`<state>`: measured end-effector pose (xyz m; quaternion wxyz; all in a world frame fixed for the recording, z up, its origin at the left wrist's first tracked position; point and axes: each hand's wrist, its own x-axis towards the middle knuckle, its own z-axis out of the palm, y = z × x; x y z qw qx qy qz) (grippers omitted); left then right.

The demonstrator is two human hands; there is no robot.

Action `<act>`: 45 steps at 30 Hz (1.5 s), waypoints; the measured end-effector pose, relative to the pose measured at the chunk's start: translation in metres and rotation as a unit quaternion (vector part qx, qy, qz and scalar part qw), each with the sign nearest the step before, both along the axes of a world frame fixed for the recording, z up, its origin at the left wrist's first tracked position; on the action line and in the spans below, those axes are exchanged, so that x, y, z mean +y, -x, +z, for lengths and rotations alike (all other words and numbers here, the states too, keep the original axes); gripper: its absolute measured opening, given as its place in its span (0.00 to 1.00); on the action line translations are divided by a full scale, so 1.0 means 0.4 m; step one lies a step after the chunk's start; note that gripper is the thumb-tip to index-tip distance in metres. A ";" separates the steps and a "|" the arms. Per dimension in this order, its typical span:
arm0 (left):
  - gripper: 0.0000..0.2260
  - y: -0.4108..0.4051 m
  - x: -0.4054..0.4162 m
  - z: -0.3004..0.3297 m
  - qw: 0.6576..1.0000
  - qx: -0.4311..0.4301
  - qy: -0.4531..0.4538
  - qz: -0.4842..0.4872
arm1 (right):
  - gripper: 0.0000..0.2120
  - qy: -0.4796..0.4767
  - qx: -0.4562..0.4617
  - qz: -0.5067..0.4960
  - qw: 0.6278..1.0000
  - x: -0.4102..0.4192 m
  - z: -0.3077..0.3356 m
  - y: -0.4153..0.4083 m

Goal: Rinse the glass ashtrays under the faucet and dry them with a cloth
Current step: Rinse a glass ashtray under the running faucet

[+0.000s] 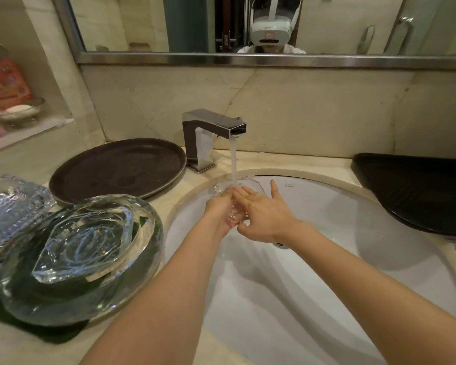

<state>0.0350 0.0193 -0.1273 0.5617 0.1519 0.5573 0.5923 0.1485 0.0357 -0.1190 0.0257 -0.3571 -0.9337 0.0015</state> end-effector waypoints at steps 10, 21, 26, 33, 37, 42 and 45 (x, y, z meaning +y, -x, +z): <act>0.04 0.016 0.010 0.009 0.986 0.022 -0.056 0.155 | 0.19 -0.212 0.129 0.050 0.968 -0.043 -0.009 0.040; 0.07 -0.011 0.004 0.017 0.991 -0.024 -0.055 0.118 | 0.28 0.248 0.430 -0.152 0.855 0.005 -0.049 0.033; 0.12 -0.008 0.007 0.017 0.996 -0.005 -0.039 0.081 | 0.12 0.483 0.626 -0.211 0.575 0.030 0.012 0.040; 0.09 -0.003 0.006 0.020 0.992 0.007 -0.079 0.096 | 0.07 0.616 0.521 -0.167 0.567 0.040 0.029 -0.018; 0.09 -0.006 0.008 0.018 0.989 0.040 -0.098 0.100 | 0.08 0.514 0.487 -0.245 0.662 0.046 0.018 -0.019; 0.07 0.007 0.007 0.014 0.994 0.001 -0.056 0.092 | 0.11 0.406 0.508 -0.305 0.696 0.052 -0.015 -0.012; 0.05 0.002 0.000 0.013 0.997 -0.014 -0.037 0.067 | 0.03 0.429 0.557 -0.278 0.655 0.042 -0.029 0.001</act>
